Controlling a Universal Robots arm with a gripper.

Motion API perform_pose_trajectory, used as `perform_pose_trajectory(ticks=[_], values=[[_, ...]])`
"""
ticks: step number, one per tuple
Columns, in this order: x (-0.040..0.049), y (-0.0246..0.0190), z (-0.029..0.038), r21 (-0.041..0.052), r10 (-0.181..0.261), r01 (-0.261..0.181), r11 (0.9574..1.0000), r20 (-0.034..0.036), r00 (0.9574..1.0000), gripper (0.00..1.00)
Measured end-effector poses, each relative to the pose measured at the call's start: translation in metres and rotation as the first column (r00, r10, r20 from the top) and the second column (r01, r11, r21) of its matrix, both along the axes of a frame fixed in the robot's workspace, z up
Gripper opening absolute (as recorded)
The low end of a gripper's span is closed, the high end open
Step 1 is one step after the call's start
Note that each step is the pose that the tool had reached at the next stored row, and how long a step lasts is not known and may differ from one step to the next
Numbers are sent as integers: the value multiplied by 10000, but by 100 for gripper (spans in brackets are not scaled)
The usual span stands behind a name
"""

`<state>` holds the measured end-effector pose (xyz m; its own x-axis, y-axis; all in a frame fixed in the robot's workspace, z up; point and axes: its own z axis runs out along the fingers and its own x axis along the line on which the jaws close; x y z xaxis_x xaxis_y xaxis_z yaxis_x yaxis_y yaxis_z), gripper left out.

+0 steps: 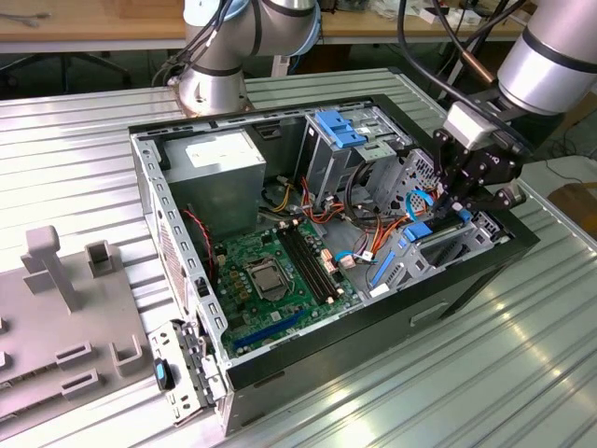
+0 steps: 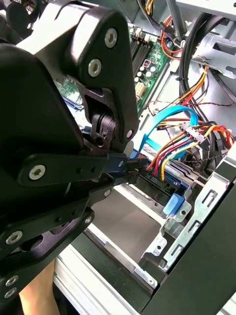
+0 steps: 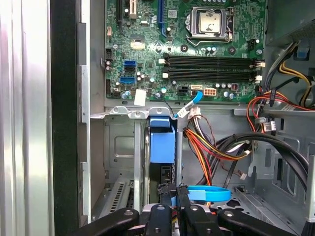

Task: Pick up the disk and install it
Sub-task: 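Insert the second disk wire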

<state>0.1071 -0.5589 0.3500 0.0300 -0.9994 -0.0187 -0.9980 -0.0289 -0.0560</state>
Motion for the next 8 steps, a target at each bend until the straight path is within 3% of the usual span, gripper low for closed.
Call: perform_pose_trajectory(ticks=[8], values=[[11, -12, -8, -1, -1, 1, 10000, 0, 10000, 16]])
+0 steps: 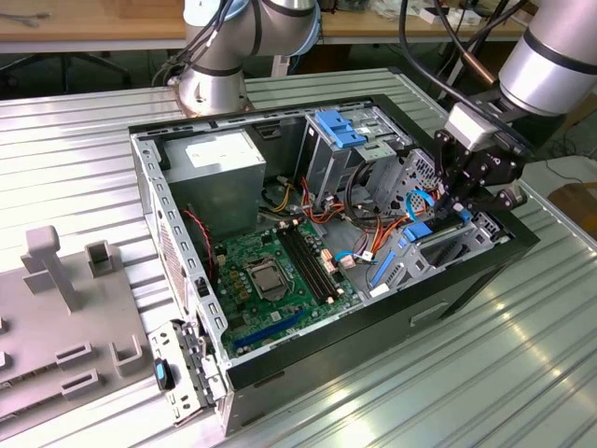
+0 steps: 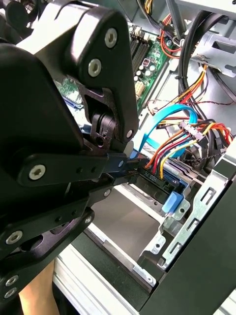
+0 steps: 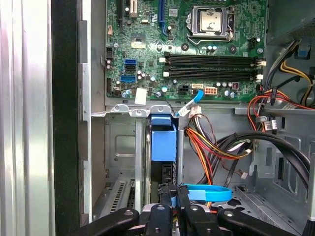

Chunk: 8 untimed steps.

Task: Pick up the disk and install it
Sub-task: 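Insert the second disk wire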

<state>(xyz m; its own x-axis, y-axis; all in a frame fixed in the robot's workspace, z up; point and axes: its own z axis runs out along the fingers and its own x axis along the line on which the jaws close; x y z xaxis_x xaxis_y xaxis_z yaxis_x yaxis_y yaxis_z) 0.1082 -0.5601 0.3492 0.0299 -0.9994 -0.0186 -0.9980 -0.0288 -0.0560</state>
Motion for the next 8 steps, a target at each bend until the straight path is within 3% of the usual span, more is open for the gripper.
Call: perform_pose_trajectory(ticks=[8], values=[[1, -5, -32, 0, 1, -1, 10000, 1, 10000, 16]])
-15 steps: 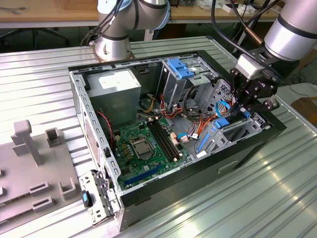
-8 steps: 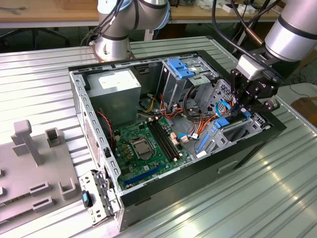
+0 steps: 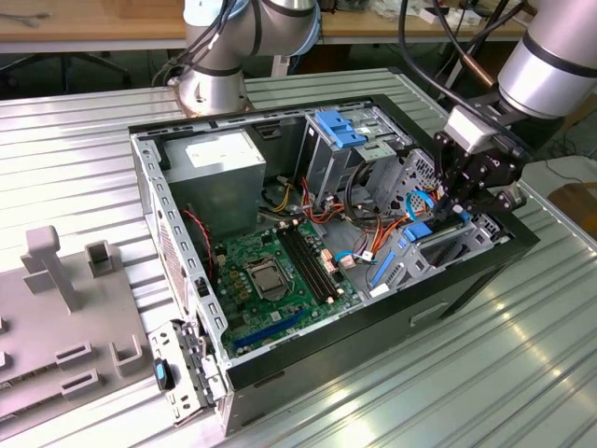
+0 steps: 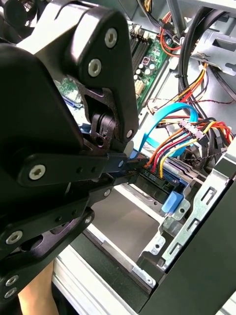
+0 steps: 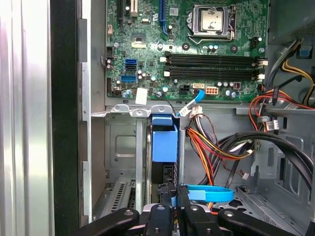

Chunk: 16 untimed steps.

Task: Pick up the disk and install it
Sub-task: 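Insert the second disk wire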

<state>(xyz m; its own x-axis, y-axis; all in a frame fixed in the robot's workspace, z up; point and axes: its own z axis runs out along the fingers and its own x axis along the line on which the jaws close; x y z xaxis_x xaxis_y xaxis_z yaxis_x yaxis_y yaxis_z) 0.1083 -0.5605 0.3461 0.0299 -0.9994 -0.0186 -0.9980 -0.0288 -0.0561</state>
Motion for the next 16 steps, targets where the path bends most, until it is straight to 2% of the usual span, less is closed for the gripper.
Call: perform_pose_trajectory(ticks=[12, 16], values=[[0, 0, -39, -2, 0, 0, 10000, -1, 10000, 16], [-1, 0, -73, -1, 0, 0, 10000, -1, 10000, 16]])
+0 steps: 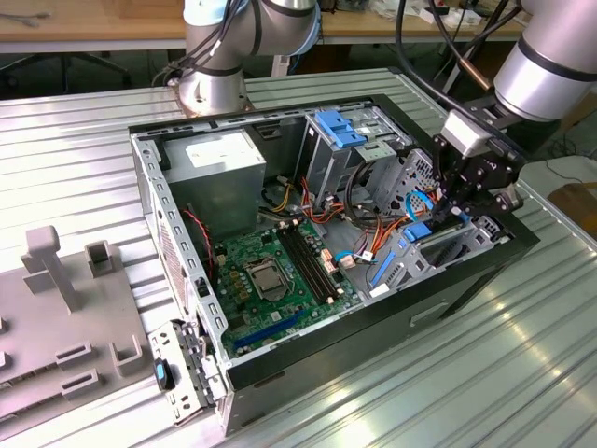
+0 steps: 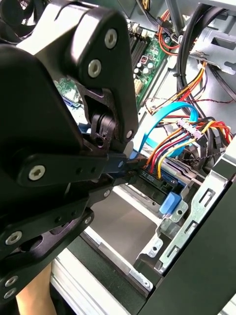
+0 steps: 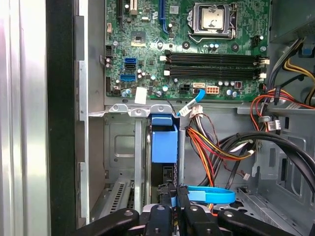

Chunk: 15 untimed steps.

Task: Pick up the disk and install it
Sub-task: 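Insert the second disk wire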

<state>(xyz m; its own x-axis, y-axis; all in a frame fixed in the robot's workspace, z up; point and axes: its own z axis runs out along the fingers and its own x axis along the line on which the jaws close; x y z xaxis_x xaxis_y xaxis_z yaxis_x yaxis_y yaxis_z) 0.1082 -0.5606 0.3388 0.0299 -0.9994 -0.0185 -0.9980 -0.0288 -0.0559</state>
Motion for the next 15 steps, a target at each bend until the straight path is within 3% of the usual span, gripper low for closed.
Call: perform_pose_trajectory(ticks=[11, 12, 15], values=[[1, 0, -24, 9, 1, -1, 10000, 1, 10000, 18], [1, 0, -9, 8, 1, -1, 10000, 3, 10000, 24], [0, 0, 66, 7, 1, -1, 10000, 17, 10000, 24]])
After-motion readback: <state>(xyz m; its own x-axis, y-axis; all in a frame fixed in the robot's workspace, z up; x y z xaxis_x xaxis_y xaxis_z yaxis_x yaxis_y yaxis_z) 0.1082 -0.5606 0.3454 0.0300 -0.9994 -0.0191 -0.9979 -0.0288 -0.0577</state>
